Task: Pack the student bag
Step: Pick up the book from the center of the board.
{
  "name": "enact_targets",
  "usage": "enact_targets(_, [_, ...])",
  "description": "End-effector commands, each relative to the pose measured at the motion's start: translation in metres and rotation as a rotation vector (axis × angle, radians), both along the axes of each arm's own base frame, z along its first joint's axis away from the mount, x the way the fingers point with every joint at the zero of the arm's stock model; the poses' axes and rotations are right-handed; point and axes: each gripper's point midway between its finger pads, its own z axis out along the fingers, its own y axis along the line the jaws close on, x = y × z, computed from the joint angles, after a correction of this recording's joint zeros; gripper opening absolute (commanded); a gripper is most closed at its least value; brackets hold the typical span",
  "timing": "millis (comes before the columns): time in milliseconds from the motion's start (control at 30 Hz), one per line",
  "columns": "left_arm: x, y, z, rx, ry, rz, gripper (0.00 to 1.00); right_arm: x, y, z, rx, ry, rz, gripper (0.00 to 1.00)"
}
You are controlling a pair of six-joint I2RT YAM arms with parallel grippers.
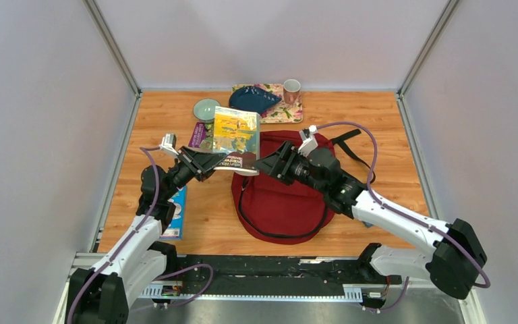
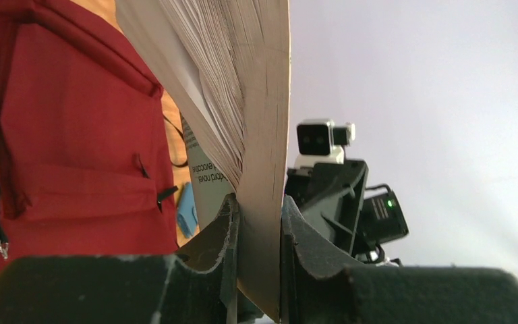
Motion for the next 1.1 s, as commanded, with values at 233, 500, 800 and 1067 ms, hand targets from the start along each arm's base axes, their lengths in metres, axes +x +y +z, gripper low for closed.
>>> enact_targets(233, [-0.027, -0.018, 0.072, -0.078, -0.263, -0.139, 0.00, 0.032, 0.026, 0.026, 0.084, -0.101, 0.116, 0.71])
enact_targets(500, [-0.035, -0.028, 0.062, -0.090, -0.249, -0.221, 0.00, 0.016, 0.031, 0.052, 0.174, -0.187, 0.218, 0.46])
enact_targets(800, [-0.032, -0.031, 0.016, 0.056, -0.176, -0.220, 0.59, 0.008, 0.001, 0.059, 0.192, -0.235, 0.196, 0.00])
enact_targets(1067, [-0.018, -0.033, -0.002, 0.274, -0.203, -0.225, 0.84, -0.021, -0.018, 0.089, 0.212, -0.313, 0.300, 0.00])
